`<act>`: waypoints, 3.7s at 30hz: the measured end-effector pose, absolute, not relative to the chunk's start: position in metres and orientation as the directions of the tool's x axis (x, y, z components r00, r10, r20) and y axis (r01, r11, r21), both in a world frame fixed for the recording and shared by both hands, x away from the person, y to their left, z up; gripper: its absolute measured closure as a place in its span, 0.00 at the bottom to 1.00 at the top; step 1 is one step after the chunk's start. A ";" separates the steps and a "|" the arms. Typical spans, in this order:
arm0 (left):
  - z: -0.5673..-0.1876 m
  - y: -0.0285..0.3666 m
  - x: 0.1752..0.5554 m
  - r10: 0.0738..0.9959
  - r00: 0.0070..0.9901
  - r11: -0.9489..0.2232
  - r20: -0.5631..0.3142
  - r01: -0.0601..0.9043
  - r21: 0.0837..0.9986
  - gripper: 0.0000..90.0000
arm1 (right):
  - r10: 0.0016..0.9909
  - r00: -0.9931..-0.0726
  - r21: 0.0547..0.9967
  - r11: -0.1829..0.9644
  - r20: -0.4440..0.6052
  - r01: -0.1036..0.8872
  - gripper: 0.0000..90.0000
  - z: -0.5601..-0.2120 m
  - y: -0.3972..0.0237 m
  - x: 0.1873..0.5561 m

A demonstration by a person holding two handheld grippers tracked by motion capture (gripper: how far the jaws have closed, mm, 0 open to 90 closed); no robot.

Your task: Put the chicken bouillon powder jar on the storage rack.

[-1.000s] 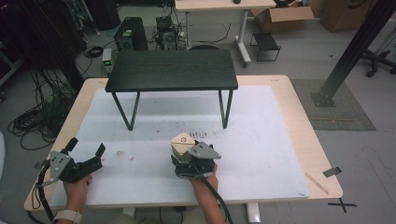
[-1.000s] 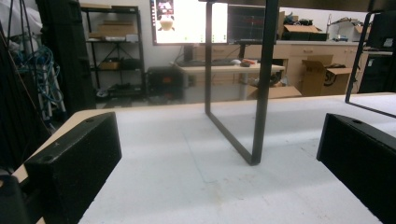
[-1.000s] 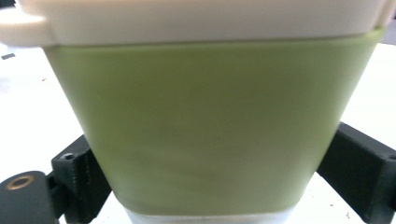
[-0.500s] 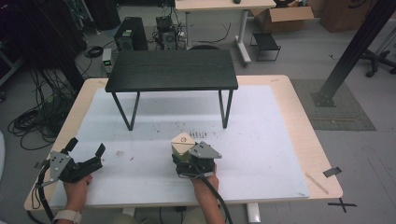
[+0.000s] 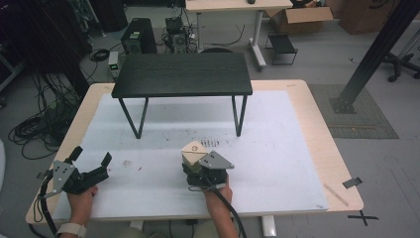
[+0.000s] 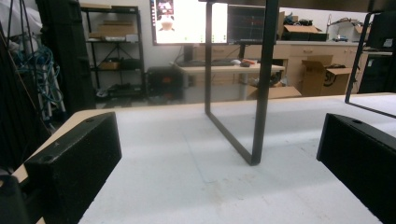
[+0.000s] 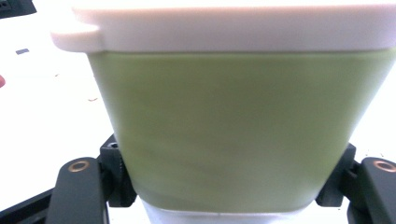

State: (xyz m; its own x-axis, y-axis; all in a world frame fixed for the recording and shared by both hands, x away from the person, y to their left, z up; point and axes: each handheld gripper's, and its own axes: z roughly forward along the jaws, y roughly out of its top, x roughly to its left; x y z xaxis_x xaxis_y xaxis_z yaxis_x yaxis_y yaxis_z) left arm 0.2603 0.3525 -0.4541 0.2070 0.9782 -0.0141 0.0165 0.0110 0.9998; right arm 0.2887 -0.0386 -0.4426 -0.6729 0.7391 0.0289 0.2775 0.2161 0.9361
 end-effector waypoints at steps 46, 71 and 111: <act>-0.454 0.352 0.261 0.978 0.207 0.014 -0.018 0.023 1.000 0.00 | 0.684 -0.729 0.971 0.167 0.013 0.174 0.32 -0.383 -0.033 0.300; -0.454 0.352 0.262 0.978 0.207 0.014 -0.019 0.027 1.000 0.00 | 0.660 -0.752 0.991 0.107 -0.007 0.084 0.32 -0.330 -0.033 0.322; -0.453 0.353 0.263 0.978 0.205 0.013 -0.020 0.038 0.999 0.00 | 0.616 -0.788 1.000 0.028 -0.014 0.004 0.32 -0.256 -0.027 0.356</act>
